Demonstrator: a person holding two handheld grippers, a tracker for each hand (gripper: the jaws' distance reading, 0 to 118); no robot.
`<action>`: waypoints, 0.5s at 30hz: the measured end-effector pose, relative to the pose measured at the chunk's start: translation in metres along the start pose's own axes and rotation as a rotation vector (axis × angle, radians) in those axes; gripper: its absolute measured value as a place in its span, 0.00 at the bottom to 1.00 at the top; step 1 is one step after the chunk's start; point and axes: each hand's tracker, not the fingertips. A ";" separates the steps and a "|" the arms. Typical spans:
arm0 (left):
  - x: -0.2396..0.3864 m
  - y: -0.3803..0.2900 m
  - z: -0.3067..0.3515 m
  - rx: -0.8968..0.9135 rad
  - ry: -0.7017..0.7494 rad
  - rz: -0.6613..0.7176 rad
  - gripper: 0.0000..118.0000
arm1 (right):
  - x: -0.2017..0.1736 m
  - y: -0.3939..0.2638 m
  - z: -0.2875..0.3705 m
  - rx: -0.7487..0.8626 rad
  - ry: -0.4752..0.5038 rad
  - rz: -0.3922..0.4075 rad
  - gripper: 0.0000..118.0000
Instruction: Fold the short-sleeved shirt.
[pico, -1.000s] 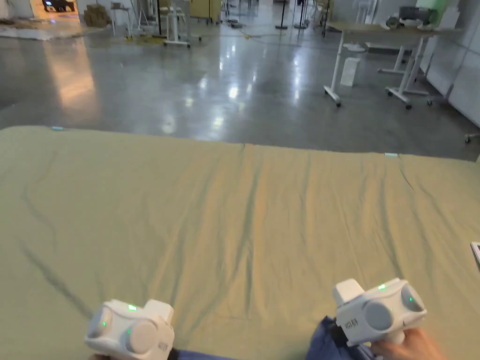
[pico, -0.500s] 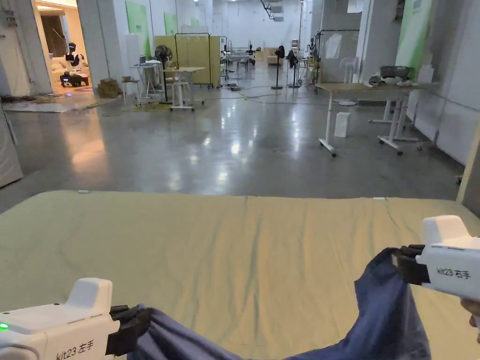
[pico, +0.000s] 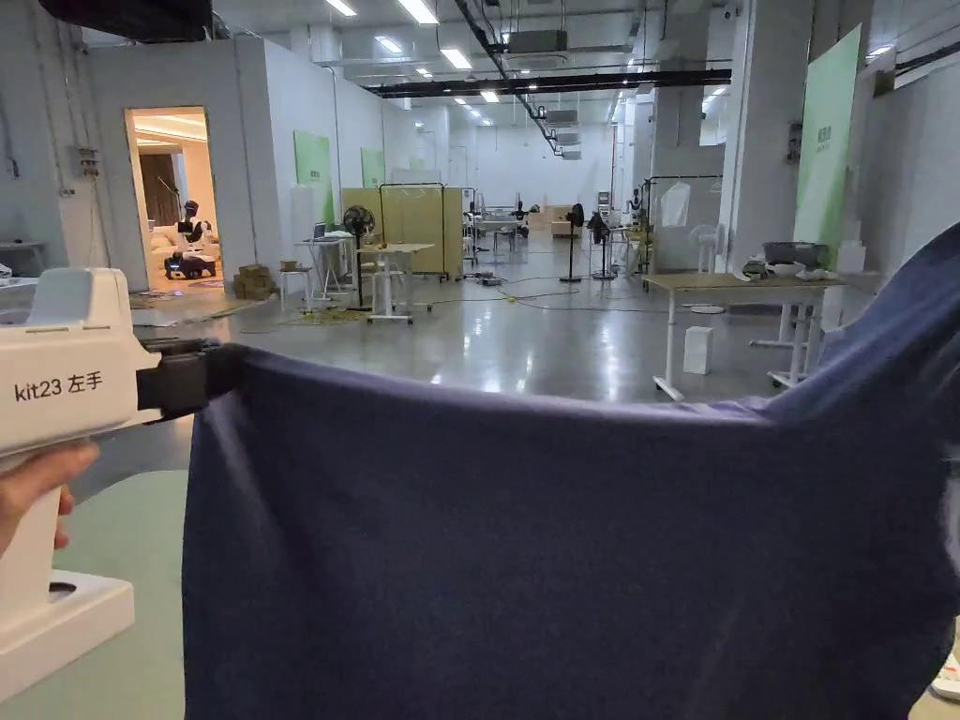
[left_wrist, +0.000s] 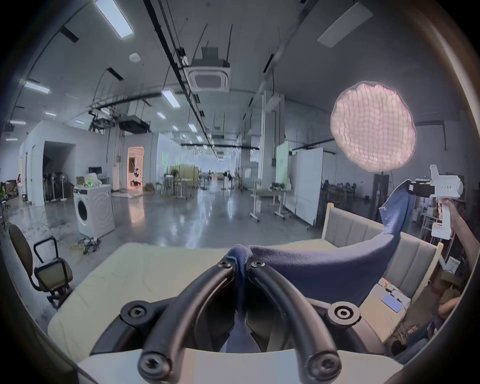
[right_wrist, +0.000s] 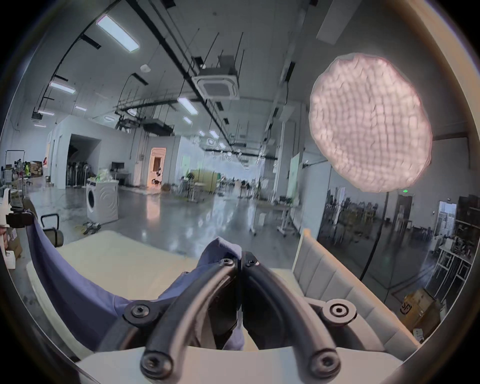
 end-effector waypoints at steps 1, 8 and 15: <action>0.001 0.012 0.003 0.009 0.007 -0.015 0.06 | 0.003 0.013 0.004 0.011 -0.003 -0.001 0.02; 0.016 0.073 0.019 0.108 0.070 0.007 0.06 | 0.006 0.082 0.014 0.084 -0.106 0.027 0.02; 0.013 0.101 0.017 0.142 0.089 -0.007 0.06 | 0.013 0.122 0.011 0.122 -0.137 0.010 0.02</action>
